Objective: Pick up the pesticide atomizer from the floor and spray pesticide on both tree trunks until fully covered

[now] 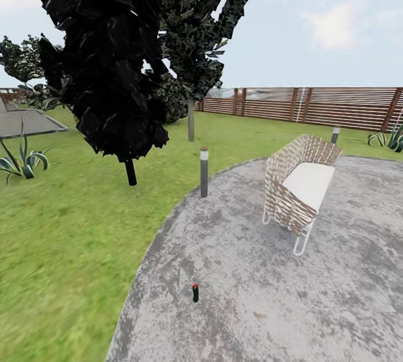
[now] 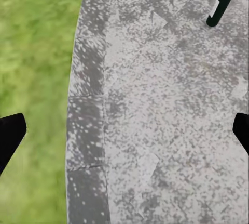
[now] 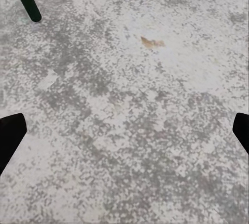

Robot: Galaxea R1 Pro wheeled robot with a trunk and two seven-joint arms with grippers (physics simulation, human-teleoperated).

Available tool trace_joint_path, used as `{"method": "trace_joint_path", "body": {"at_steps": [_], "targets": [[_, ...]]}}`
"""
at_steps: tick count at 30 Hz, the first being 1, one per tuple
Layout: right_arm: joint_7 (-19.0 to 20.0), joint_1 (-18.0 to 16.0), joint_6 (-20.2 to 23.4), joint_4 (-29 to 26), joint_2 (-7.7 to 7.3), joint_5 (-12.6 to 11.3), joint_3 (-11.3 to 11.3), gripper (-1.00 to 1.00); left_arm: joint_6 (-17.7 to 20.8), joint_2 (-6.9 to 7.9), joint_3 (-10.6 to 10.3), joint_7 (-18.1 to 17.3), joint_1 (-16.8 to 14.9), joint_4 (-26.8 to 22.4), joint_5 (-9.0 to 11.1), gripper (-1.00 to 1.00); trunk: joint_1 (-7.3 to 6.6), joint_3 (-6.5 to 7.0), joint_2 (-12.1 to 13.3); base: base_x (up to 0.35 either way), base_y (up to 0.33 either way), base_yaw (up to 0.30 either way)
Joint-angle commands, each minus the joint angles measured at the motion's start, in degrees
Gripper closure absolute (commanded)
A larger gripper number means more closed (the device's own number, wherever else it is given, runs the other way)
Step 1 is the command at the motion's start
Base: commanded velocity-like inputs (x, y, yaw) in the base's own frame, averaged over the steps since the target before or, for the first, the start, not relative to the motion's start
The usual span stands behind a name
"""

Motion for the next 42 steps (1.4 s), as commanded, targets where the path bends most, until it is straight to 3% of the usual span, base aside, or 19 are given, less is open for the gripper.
{"method": "trace_joint_path", "body": {"at_steps": [1,42], "targets": [[-0.02,-0.03,-0.18,0.03,-0.02,0.04,0.01,-1.0,-0.19,-0.01,0.08,0.04,-0.04,0.06,0.0,-1.0,0.01,-0.06,-0.03,0.162,0.31,0.0],[-0.11,-0.03,-0.23,0.05,-0.03,-0.04,-0.24,-1.0,-0.19,0.0,0.12,0.04,-0.04,-0.03,0.0,-1.0,0.01,-0.06,-0.03,0.167,0.31,0.0]]}}
